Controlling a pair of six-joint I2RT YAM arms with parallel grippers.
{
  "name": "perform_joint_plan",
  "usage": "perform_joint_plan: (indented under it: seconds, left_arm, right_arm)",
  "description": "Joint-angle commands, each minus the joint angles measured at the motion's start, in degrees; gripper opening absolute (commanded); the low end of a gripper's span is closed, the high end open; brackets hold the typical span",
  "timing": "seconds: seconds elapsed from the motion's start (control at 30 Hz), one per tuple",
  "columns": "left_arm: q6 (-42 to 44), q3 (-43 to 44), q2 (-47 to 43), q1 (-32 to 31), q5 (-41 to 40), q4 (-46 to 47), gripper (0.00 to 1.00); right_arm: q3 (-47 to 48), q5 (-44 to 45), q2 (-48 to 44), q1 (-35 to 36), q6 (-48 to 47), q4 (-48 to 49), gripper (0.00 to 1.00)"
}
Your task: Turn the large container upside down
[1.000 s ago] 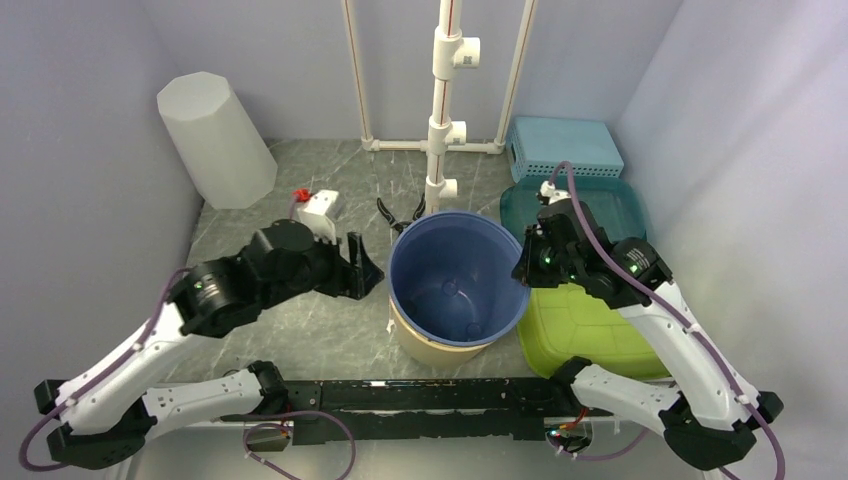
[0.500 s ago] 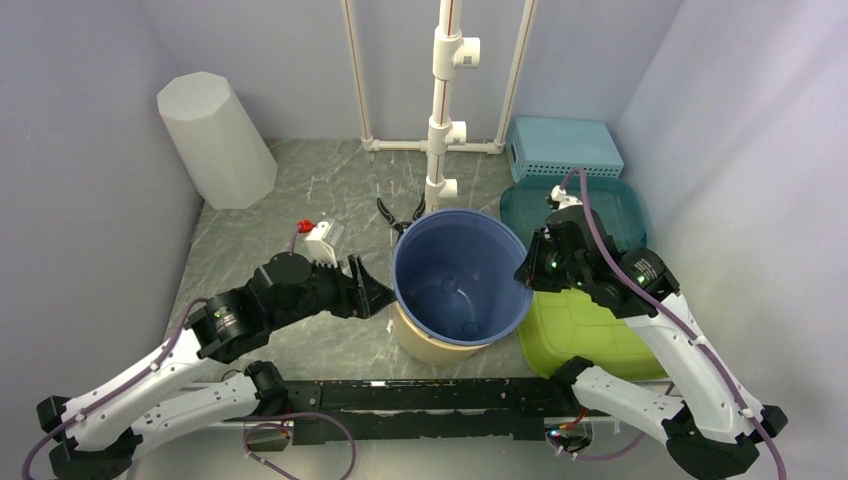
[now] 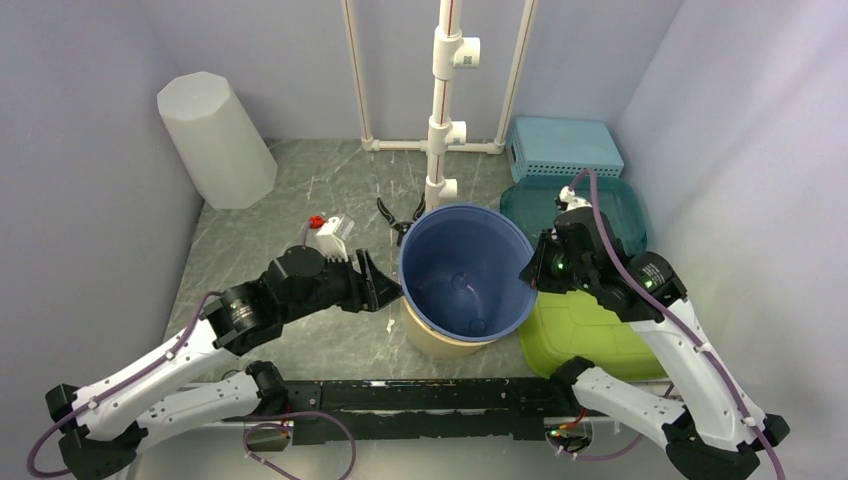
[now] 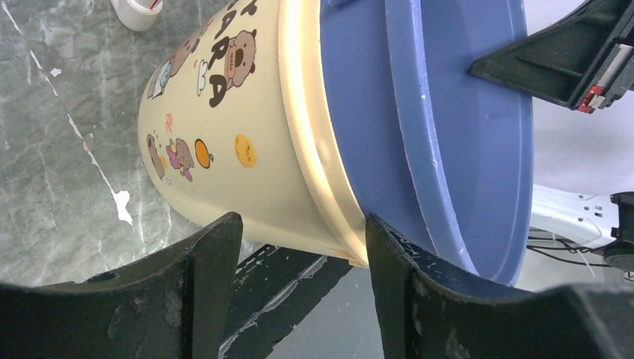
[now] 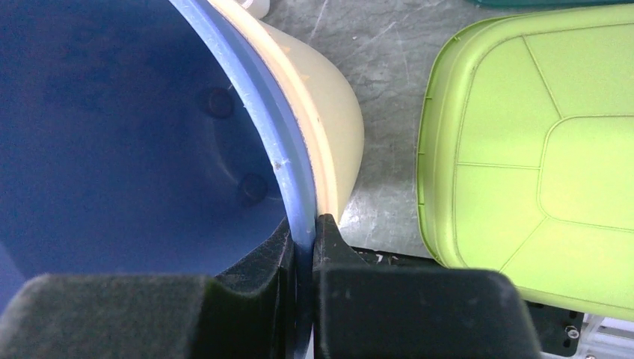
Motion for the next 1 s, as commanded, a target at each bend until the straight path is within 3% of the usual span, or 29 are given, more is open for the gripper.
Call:
perform_joint_plan:
  seconds: [0.0, 0.43, 0.97]
  left_arm:
    - [0.4, 0.6, 4.0, -0.3, -1.3, -0.2, 0.66]
    - [3.6, 3.1, 7.0, -0.5, -2.1, -5.8, 0.64]
    - [5.5, 4.8, 10.0, -3.1, -2.5, -7.9, 0.63]
  right_arm:
    - [3.8, -15.5, -2.4, 1.2, 4.3, 12.4, 0.0]
    - [7.5, -21.3, -3.5, 1.2, 6.2, 14.9, 0.0]
    - [7.0, -19.5, -6.9, 1.3, 12.6, 18.8, 0.0]
